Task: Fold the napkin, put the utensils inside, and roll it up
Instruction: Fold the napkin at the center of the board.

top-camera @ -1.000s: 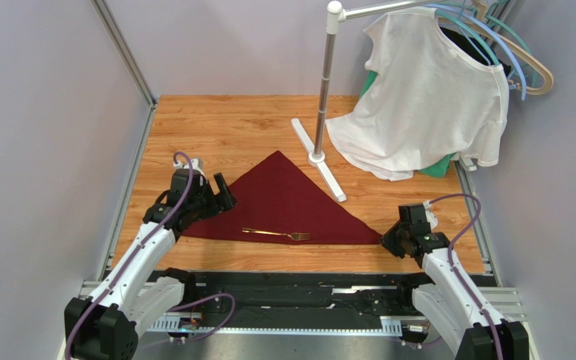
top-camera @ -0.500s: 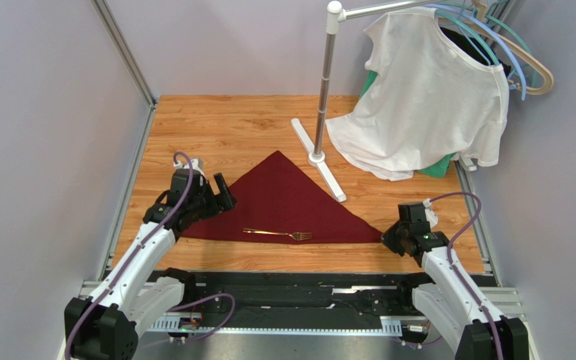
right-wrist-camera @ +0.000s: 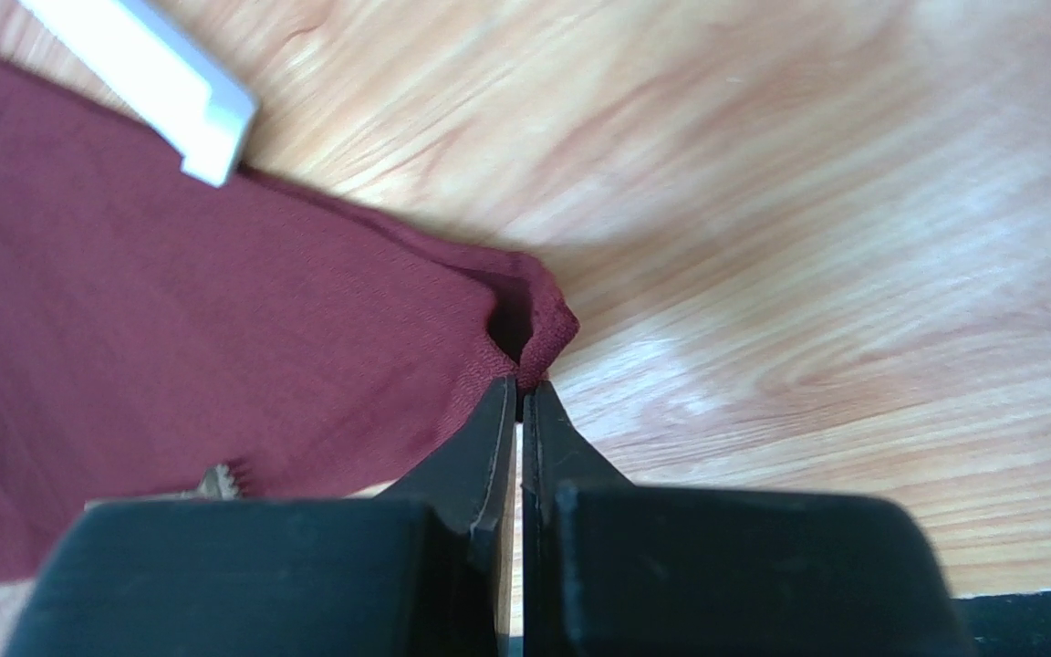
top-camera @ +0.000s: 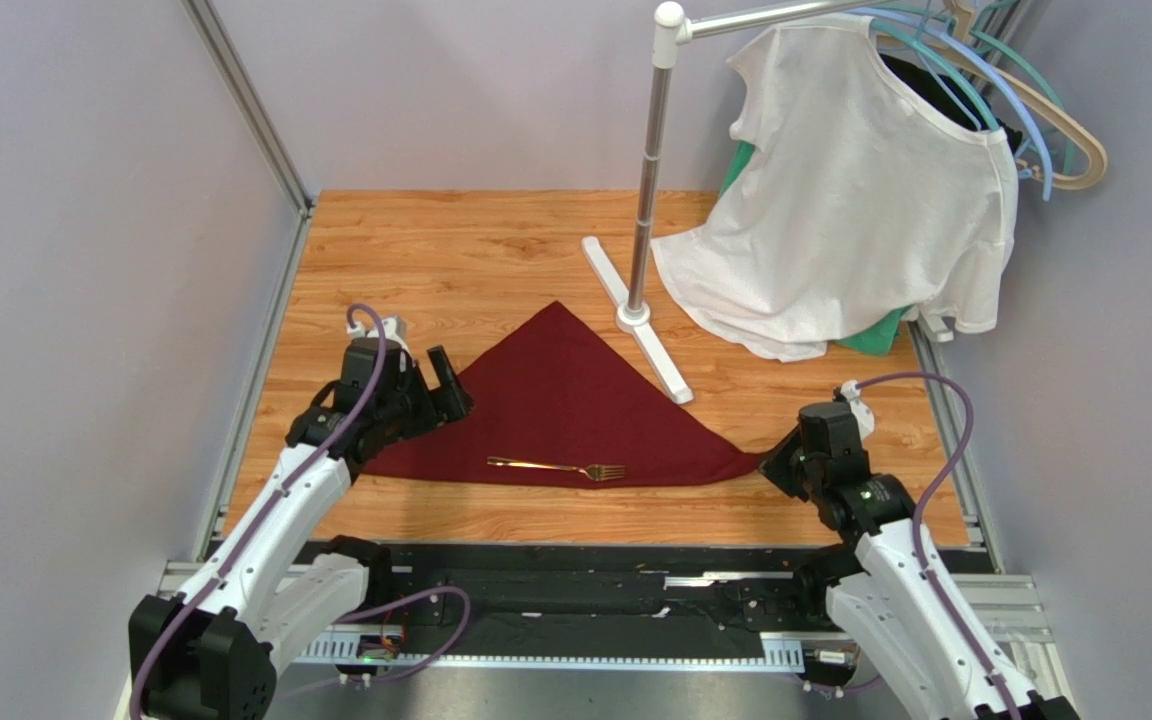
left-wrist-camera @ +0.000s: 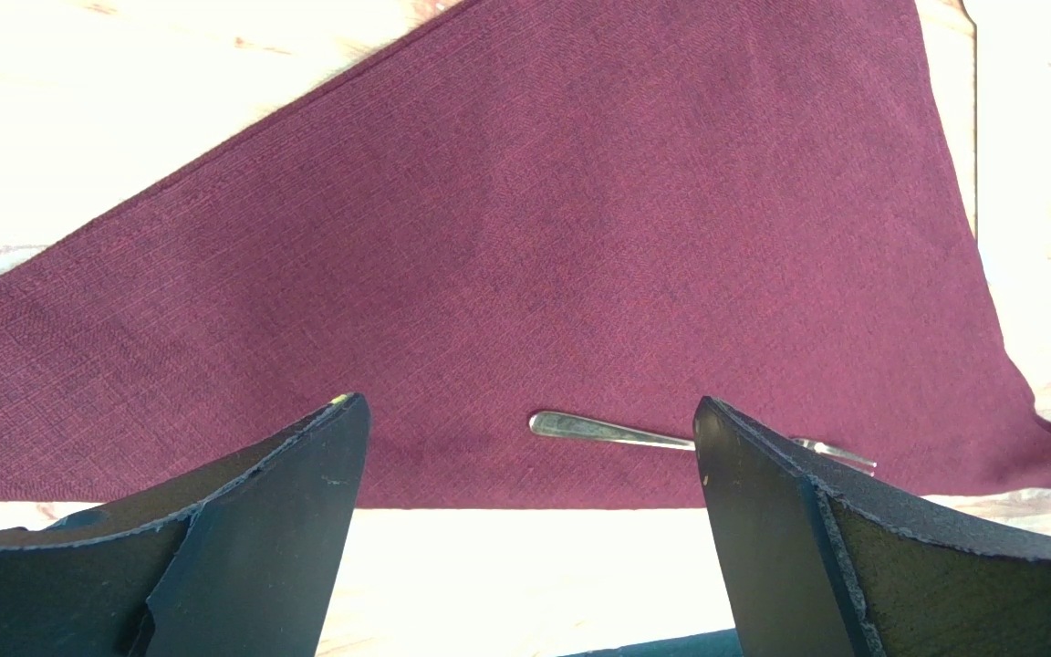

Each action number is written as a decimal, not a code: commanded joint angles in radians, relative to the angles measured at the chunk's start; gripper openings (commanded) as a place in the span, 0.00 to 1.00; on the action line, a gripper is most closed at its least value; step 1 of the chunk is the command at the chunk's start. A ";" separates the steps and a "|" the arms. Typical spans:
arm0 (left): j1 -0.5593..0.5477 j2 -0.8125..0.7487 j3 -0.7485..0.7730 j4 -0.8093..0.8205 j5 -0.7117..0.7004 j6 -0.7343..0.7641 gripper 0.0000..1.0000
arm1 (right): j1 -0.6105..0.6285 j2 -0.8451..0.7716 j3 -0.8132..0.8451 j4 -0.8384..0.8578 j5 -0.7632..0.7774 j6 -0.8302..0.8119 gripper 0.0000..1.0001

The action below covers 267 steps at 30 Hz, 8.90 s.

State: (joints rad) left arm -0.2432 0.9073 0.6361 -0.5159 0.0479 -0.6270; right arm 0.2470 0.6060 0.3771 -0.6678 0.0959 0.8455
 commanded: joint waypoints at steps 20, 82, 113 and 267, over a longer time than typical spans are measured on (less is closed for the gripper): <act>0.002 -0.094 0.080 -0.114 0.078 0.036 0.97 | 0.644 0.261 0.263 0.269 0.292 -0.039 0.00; 0.010 -0.196 0.186 -0.253 -0.045 0.202 0.99 | 0.930 0.992 0.752 0.577 0.174 -0.177 0.00; 0.010 -0.186 0.185 -0.250 -0.045 0.201 0.99 | 0.939 1.245 0.838 0.616 0.077 -0.166 0.00; 0.798 -0.094 -0.090 -0.174 -0.273 -0.151 0.49 | -0.273 0.561 0.459 0.246 -0.576 -0.451 0.48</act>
State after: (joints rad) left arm 0.5449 0.8688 0.5159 -0.6453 -0.1799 -0.7734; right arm 0.0284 1.1748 0.8200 -0.4725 -0.4255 0.4015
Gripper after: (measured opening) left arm 0.433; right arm 0.479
